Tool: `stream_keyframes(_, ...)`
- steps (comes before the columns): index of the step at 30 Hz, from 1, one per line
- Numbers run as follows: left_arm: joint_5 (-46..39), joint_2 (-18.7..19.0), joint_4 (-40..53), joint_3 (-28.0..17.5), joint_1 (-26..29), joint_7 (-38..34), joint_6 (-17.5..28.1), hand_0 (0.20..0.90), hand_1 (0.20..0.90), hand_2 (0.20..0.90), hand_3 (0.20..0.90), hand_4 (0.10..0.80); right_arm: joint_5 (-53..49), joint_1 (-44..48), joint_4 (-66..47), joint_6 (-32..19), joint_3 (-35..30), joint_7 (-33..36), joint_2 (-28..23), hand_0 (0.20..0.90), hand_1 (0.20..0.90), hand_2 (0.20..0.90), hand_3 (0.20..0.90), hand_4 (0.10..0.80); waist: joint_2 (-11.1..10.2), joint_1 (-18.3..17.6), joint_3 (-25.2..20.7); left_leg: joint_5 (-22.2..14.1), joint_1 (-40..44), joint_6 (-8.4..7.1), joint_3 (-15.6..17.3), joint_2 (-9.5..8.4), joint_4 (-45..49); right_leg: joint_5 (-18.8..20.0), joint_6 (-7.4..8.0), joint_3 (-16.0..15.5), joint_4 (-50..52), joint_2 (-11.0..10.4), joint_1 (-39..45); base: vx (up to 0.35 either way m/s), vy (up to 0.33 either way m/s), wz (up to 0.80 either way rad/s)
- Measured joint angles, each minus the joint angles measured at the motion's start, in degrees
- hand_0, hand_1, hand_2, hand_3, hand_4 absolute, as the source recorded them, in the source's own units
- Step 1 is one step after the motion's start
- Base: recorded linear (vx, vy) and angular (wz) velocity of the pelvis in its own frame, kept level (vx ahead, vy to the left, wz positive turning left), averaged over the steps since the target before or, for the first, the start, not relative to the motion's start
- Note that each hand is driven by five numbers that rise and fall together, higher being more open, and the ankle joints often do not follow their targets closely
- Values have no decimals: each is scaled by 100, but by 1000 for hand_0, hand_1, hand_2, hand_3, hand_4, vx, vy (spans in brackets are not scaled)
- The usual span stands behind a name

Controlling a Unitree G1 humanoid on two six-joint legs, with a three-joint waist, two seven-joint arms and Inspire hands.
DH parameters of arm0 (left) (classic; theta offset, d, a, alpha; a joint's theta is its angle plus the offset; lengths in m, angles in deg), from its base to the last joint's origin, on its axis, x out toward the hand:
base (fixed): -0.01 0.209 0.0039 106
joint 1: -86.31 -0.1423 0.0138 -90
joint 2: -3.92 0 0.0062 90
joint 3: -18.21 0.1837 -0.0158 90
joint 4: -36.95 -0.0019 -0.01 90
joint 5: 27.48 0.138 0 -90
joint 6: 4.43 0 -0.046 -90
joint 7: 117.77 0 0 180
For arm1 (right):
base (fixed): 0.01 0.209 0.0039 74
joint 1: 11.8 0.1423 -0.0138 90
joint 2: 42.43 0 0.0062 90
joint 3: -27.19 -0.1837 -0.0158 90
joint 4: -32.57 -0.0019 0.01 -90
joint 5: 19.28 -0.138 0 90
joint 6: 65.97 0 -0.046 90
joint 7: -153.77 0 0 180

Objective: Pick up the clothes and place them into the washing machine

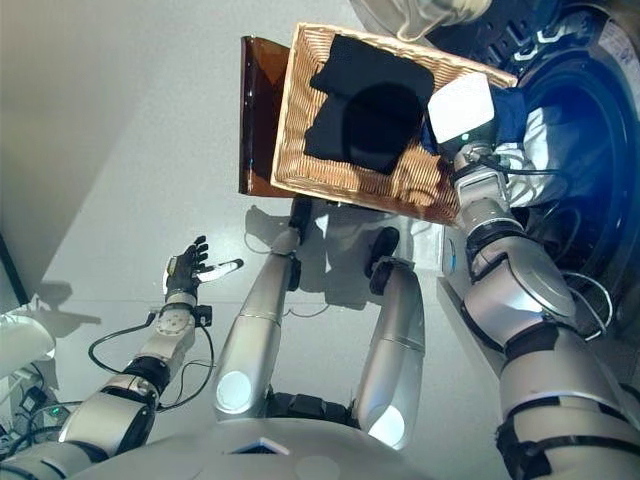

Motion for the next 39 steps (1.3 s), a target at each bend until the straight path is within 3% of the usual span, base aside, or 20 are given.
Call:
stream_keyframes(10, 27, 6, -221, -21, 82, -8, -19, 900, 900, 900, 900, 800, 0, -103, 71, 0, -36, -23, 54, 200, 200, 200, 200, 300, 4, -21, -12, -23, 280, 47, 6, -17, -65, 14, 8, 0, -106, -23, 303, 35, 5, -1)
stream_keyframes(21, 66, 3, -311, -50, 28, 9, -29, 900, 900, 900, 900, 800, -469, -585, -60, 0, -576, -17, 142, 200, 200, 200, 200, 300, 31, -56, -299, 235, 1441, 206, 128, -40, -968, 283, 256, 74, -961, -5, 1374, 20, 60, -7)
stream_keyframes(28, 73, -4, -482, -69, -185, 17, -71, 900, 900, 900, 900, 800, -1940, -1038, -126, -98, -1913, 155, 655, 200, 200, 200, 200, 300, 186, -176, -564, 337, 2027, 400, 349, -140, -1454, 401, 453, 273, -1330, -26, 1811, 22, 93, -10)
stream_keyframes(36, 216, -12, -487, -76, -371, -6, -176, 900, 900, 900, 900, 800, -3982, -1459, -140, -657, -2987, 370, 938, 200, 200, 200, 200, 300, 375, -202, -685, 258, 2147, 433, 510, -165, -1464, 426, 489, 446, -1411, -18, 1873, 7, 57, -11)
stream_keyframes(39, 275, -24, -487, -76, -497, -26, -202, 900, 900, 900, 900, 800, -5285, -1539, -181, -1081, -3676, 396, 1027, 200, 200, 200, 200, 300, 522, -207, -783, 248, 2131, 437, 571, -174, -1489, 429, 486, 517, -1410, -16, 1810, 5, 23, -8)
